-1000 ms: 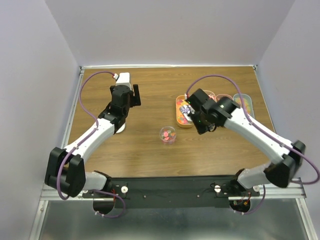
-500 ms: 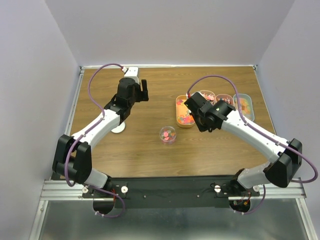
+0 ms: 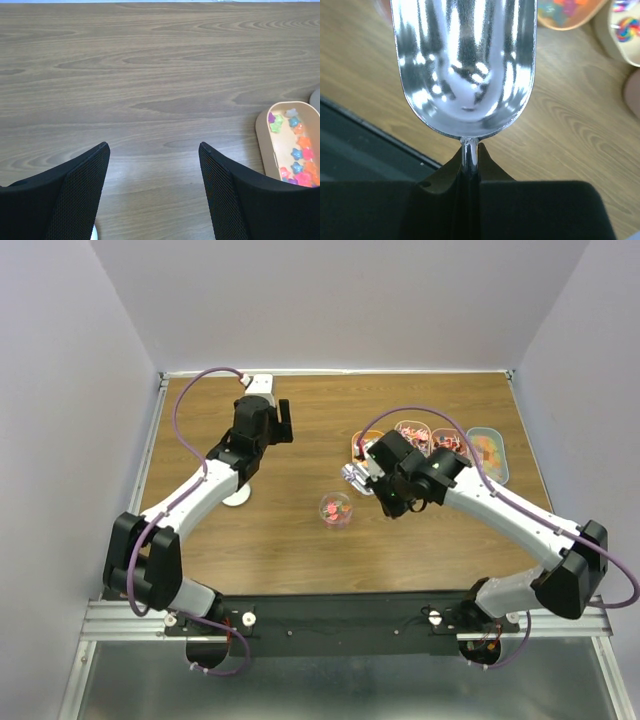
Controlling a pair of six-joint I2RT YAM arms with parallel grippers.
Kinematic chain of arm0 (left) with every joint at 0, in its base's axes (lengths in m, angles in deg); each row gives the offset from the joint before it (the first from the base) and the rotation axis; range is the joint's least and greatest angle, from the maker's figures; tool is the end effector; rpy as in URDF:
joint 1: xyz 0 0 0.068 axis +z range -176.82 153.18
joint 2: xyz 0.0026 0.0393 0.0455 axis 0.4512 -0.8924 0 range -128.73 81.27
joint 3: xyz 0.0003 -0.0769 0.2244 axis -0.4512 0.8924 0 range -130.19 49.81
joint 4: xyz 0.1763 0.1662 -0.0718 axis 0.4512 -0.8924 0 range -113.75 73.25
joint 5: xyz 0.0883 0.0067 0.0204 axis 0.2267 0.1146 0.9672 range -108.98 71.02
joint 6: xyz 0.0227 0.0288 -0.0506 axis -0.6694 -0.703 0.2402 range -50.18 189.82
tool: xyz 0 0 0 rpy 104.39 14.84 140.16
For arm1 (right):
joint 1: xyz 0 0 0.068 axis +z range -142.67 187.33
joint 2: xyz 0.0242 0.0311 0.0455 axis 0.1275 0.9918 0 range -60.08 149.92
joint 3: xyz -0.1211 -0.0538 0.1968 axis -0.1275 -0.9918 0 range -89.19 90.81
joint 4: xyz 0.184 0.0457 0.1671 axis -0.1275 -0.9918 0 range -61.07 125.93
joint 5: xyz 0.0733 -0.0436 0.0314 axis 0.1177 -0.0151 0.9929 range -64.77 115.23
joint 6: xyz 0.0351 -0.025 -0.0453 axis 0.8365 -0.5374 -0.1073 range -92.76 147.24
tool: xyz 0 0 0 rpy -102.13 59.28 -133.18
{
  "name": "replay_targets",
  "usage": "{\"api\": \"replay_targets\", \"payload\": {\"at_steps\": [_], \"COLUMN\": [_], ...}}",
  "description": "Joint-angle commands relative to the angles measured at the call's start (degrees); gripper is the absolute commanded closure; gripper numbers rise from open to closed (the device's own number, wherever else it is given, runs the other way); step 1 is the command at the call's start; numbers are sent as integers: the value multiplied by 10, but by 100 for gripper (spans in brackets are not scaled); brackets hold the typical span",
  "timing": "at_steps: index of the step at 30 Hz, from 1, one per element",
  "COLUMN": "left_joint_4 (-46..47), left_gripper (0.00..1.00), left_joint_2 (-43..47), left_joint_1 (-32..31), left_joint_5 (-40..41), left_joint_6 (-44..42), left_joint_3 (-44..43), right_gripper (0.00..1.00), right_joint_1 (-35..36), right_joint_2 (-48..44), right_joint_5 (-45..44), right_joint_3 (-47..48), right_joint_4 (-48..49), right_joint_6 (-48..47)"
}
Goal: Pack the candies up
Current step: Place the fake candies in the packing bottle.
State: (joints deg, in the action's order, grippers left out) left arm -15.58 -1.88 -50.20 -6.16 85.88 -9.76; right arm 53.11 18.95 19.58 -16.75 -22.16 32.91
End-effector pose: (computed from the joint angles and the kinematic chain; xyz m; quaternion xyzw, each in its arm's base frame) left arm 0.3202 -0.1269 0.2538 -0.0093 0.8281 -0.0991 0.5516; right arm 0.1915 0.1901 0.2593 -0.3241 0.9191 0.0517 0.2181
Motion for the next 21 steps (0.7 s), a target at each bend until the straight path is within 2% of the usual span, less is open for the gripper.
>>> {"api": "replay_targets", "payload": {"at_steps": [1,9,21], "left_joint_4": [-11,-24,-15], "left_gripper": [20,20,20], "left_joint_2": [39,70,68], "left_joint_1": [-3,-2,-2], "left_joint_5": [60,101,98], "left_joint_6": [-16,-27,-28], "left_joint_3": [7,38,54], "right_gripper": [99,99,99], "right_joint_1": [27,34,28], "right_joint_2": [28,89,147], "right_joint_5": [97,206,243], "right_joint_3": [-6,11,30], "right_joint_4": [6,-8,-58], "right_joint_6": [-10,1,58]}}
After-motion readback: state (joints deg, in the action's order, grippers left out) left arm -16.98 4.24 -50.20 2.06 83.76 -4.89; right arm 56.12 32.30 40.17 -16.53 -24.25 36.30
